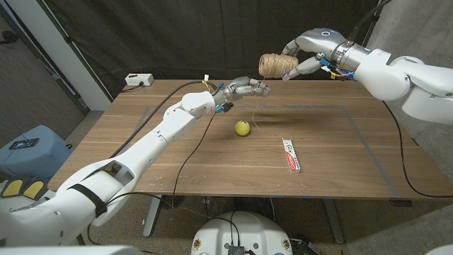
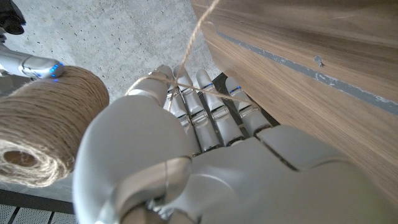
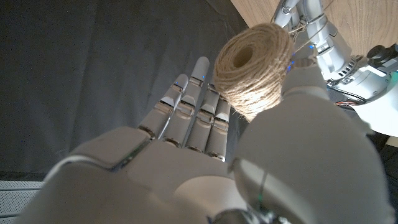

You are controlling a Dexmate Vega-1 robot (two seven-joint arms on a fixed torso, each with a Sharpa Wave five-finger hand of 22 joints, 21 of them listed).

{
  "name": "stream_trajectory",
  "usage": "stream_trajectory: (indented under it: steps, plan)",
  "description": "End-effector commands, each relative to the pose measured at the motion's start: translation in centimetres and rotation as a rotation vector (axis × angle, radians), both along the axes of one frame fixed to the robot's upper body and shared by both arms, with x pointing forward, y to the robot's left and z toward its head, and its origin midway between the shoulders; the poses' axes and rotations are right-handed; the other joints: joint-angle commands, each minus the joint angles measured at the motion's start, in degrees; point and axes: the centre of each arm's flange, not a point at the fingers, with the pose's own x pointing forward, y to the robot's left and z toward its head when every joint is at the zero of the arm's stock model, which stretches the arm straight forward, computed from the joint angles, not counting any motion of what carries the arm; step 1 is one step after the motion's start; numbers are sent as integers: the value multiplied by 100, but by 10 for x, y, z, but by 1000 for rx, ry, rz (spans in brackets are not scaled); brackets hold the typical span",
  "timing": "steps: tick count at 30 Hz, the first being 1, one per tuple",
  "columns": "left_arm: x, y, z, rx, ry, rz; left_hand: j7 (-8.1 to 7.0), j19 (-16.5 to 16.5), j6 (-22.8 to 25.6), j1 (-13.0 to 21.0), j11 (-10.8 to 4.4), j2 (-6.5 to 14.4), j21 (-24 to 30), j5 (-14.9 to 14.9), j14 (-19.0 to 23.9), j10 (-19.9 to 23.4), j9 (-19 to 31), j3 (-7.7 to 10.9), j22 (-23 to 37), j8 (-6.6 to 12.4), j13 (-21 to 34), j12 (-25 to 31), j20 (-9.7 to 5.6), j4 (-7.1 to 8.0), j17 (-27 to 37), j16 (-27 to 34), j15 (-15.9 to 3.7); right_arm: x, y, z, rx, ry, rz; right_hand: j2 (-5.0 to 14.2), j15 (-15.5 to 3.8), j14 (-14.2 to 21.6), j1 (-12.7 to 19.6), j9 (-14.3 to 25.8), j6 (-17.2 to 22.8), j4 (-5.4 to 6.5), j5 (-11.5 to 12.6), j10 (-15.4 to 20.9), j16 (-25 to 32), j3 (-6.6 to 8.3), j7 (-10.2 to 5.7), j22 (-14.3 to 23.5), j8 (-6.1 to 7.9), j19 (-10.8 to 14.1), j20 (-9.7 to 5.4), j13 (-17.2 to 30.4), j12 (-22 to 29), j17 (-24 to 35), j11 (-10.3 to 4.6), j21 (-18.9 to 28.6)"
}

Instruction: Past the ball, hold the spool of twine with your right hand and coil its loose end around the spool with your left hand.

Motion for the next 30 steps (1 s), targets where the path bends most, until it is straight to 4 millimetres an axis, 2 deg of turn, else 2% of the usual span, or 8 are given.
stream_trajectory:
  steps: [1,22,30]
  plan:
    - [2,4,-3,-9,10,8,-3,-19,26,29,-1,48,27,18,-13,-4,14,-14,12,-19,27,-26,11,-8,32,-4,5,8,-2,9,5,-9,-13,1030,-782,56,1001,66,1104,12,46,569,-24,-4,-999,18,110,39,-294,9,27,30,-505,-18]
    - [3,12,-11,-21,35,16,-29,-19,36,27,-9,50,31,19,-4,3,16,-16,12,-25,36,-46,20,-5,35,-18,16,11,0,21,12,-37,-28,1035,-781,76,999,65,1107,14,45,581,-39,-11,-990,17,110,40,-309,14,22,42,-506,-19]
    - [0,18,-15,-24,41,23,6,-23,41,23,1,53,31,20,2,2,16,-17,12,-28,36,-57,22,-1,36,-23,12,11,4,25,17,-42,-26,1038,-781,81,995,64,1110,16,44,575,-46,-15,-999,18,110,40,-315,19,18,47,-520,-20]
